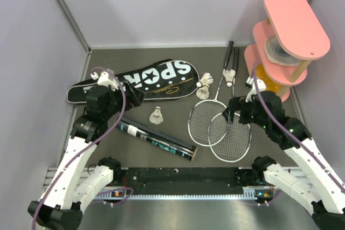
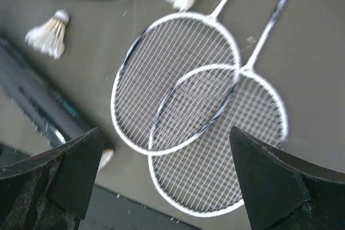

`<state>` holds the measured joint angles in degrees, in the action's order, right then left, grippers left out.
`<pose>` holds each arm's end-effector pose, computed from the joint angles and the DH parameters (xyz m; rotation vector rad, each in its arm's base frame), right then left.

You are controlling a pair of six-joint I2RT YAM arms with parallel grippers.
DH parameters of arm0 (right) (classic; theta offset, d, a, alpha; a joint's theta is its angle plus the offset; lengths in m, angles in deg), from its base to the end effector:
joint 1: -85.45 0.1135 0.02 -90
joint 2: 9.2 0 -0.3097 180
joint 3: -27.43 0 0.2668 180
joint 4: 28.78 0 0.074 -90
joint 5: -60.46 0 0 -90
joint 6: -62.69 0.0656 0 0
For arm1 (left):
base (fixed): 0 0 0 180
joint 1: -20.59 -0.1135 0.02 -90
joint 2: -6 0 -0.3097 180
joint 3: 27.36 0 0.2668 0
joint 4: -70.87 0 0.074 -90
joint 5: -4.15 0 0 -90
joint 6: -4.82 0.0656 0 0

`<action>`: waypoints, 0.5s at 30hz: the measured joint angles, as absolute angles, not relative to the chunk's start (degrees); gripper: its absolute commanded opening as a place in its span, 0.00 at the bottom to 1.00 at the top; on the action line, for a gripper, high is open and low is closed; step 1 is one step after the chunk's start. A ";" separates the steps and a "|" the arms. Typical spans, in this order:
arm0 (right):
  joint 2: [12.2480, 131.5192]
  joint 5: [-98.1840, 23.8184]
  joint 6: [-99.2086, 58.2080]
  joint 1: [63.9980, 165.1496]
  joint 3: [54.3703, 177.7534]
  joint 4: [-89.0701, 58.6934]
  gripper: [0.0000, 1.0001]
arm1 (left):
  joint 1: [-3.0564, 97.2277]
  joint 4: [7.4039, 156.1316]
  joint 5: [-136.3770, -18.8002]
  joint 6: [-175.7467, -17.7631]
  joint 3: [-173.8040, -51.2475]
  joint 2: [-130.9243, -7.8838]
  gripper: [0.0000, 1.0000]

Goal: Pack up the badminton gear

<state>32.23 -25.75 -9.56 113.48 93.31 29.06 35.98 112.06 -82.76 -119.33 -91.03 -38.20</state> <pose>0.1319 0.0653 0.3521 -0.1565 2.1725 0.3898 0.1718 -0.0509 0.3667 -0.2900 1.9801 -0.6174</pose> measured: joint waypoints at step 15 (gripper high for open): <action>48.84 -21.88 1.26 151.88 80.81 12.27 0.99 | 37.89 109.61 -56.18 -124.07 -80.89 -39.14 0.98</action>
<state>48.84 -21.88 1.26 151.88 80.81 12.27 37.89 109.61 -56.18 -124.07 -80.89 -39.14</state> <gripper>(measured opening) 0.987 0.979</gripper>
